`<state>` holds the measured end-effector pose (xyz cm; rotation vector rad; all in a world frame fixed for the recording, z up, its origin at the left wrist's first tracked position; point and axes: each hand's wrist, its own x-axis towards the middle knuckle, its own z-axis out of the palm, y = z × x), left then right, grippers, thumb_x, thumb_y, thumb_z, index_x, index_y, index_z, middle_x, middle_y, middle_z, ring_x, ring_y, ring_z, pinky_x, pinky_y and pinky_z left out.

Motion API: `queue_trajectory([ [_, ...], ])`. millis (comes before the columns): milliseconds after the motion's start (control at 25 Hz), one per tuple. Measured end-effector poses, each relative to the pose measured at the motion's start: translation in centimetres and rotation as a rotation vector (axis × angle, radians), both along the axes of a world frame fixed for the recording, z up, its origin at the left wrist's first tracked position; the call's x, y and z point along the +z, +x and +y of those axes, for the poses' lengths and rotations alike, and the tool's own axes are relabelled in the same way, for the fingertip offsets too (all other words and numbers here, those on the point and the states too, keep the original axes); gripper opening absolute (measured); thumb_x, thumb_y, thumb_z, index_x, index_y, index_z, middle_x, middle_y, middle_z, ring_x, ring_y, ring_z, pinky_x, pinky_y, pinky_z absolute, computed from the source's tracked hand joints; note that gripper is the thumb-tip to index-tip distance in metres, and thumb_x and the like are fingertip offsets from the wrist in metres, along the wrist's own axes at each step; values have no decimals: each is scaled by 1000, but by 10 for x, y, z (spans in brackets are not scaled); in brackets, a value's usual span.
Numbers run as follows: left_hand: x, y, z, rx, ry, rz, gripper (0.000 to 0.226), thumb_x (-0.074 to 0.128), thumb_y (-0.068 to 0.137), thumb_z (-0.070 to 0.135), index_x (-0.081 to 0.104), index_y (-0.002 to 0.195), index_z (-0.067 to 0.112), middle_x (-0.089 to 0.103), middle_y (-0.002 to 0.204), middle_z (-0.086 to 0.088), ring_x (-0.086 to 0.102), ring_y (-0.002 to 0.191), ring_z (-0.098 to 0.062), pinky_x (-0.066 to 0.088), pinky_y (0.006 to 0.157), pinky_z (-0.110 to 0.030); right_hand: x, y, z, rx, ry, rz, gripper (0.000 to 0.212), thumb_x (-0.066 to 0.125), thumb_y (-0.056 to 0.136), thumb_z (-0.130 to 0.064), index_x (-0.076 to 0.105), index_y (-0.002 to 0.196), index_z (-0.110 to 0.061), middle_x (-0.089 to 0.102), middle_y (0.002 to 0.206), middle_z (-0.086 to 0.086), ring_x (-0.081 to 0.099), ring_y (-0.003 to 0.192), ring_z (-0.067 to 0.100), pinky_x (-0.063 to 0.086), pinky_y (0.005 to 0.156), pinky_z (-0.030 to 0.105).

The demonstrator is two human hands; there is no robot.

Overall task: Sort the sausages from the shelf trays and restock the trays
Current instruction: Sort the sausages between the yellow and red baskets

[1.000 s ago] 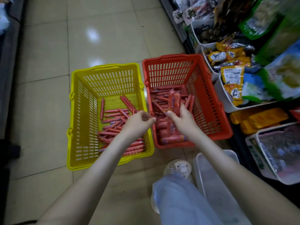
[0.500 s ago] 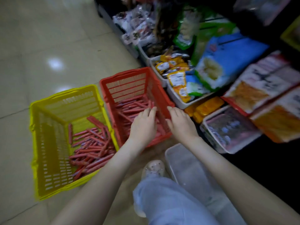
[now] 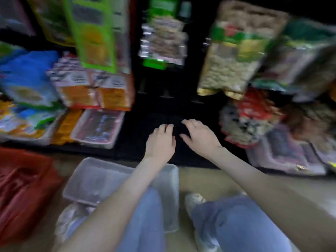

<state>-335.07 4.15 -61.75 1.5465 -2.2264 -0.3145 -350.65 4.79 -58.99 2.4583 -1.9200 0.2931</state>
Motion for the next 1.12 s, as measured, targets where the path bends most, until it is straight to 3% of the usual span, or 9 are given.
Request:
queue_trajectory([
  [200, -34, -207, 58, -430, 49, -117, 45, 42, 97, 29, 38, 139, 15, 45, 135, -7, 47, 118, -28, 44, 91, -40, -46, -206, 128, -493, 58, -116, 52, 57, 92, -29, 44, 136, -4, 55, 123, 15, 52, 113, 35, 42, 90, 42],
  [440, -160, -364, 95, -765, 137, -332, 42, 47, 92, 24, 49, 133, 14, 50, 132, -7, 52, 117, -28, 44, 93, -36, -195, -323, 269, -1010, 349, -263, 57, 44, 97, -29, 26, 146, -6, 39, 143, 11, 40, 127, 31, 36, 98, 39],
  [560, -233, -386, 104, -945, 61, -416, 45, 74, 67, 27, 68, 109, 12, 67, 109, -9, 67, 94, -26, 55, 80, -34, -274, -323, 288, -1109, 333, -314, 51, 42, 93, -21, 34, 141, -4, 46, 138, 17, 42, 121, 34, 47, 92, 43],
  [680, -307, -379, 110, -1089, 94, -506, 78, 87, 55, 36, 62, 125, 12, 58, 130, -15, 58, 118, -30, 42, 98, -47, -340, -306, 279, -1219, 418, -445, 58, 53, 92, -23, 33, 144, -4, 49, 137, 18, 49, 119, 36, 47, 93, 44],
  [760, -339, -372, 109, -1111, 90, -531, 87, 82, 61, 45, 50, 137, 17, 43, 145, -16, 44, 132, -32, 28, 109, -49, -375, -297, 272, -1209, 521, -473, 76, 63, 84, -30, 30, 146, -3, 49, 138, 18, 55, 114, 37, 48, 90, 44],
  [920, -380, -363, 108, -1107, 77, -537, 85, 54, 79, 57, 20, 150, 23, 20, 156, -15, 17, 142, -30, 10, 115, -49, -410, -296, 259, -1135, 691, -427, 109, 72, 72, -49, 7, 153, -16, 29, 151, 7, 36, 131, 31, 34, 102, 46],
  [1040, -396, -358, 111, -1085, 104, -516, 78, 38, 81, 56, 20, 150, 23, 18, 157, -14, 16, 143, -31, 11, 114, -50, -421, -306, 249, -1126, 697, -383, 106, 75, 68, -44, 17, 149, -9, 31, 143, 13, 36, 125, 35, 35, 98, 46],
  [1120, -401, -356, 116, -1066, 134, -490, 78, 37, 80, 54, 22, 150, 23, 15, 156, -14, 17, 143, -31, 13, 114, -50, -424, -310, 244, -1122, 656, -444, 86, 77, 66, -31, 36, 136, -2, 38, 131, 19, 42, 116, 39, 43, 89, 44],
])
